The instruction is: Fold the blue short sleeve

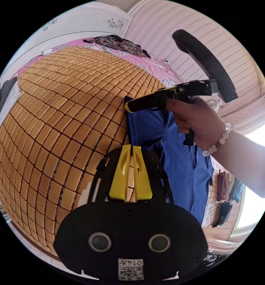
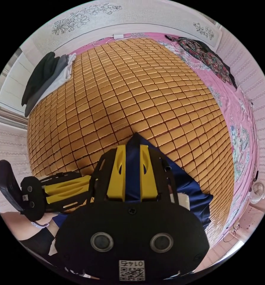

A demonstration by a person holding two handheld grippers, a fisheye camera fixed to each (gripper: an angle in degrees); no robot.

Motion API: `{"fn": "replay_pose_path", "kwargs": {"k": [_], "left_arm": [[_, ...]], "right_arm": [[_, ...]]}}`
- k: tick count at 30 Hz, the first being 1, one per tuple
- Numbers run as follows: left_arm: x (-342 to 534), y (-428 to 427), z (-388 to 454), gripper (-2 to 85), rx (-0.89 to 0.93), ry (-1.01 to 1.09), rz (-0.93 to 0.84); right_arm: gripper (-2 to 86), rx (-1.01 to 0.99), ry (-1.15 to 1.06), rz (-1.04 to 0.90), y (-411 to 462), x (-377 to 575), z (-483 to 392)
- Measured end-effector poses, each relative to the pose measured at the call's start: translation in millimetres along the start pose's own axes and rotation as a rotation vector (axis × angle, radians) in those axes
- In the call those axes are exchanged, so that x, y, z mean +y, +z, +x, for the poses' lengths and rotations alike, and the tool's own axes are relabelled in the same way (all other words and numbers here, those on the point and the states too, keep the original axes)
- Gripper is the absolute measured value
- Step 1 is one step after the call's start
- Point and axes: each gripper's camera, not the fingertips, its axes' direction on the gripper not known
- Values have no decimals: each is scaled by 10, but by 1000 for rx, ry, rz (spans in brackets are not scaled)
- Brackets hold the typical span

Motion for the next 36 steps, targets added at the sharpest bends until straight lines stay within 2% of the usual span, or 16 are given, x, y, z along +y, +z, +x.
{"fn": "replay_pose_path", "kwargs": {"k": [5, 9, 13, 17, 21, 24, 28, 36], "left_arm": [[37, -17, -30, -10, 8, -15, 5], [54, -40, -6, -10, 5, -28, 3], [104, -288, 210, -8, 70, 83, 111], [232, -479, 511, 4, 245, 247, 132], [473, -332, 753, 46, 347, 348, -35], [577, -202, 830, 48, 330, 363, -123], [554, -92, 998, 49, 211, 418, -134], [266, 250, 1391, 56, 53, 517, -113]], "right_arm": [[15, 43, 76, 9, 11, -27, 54], [1, -82, 150, 39, -21, 43, 293], [2, -185, 209, 167, -293, 342, 558], [16, -238, 368, 345, -909, 1217, 920], [66, -147, 572, 251, -1075, 2344, 1053], [75, -146, 669, 120, -939, 2821, 1170], [76, -139, 658, 123, -914, 2860, 1286], [84, -132, 462, 183, -737, 1851, 1672]]}}
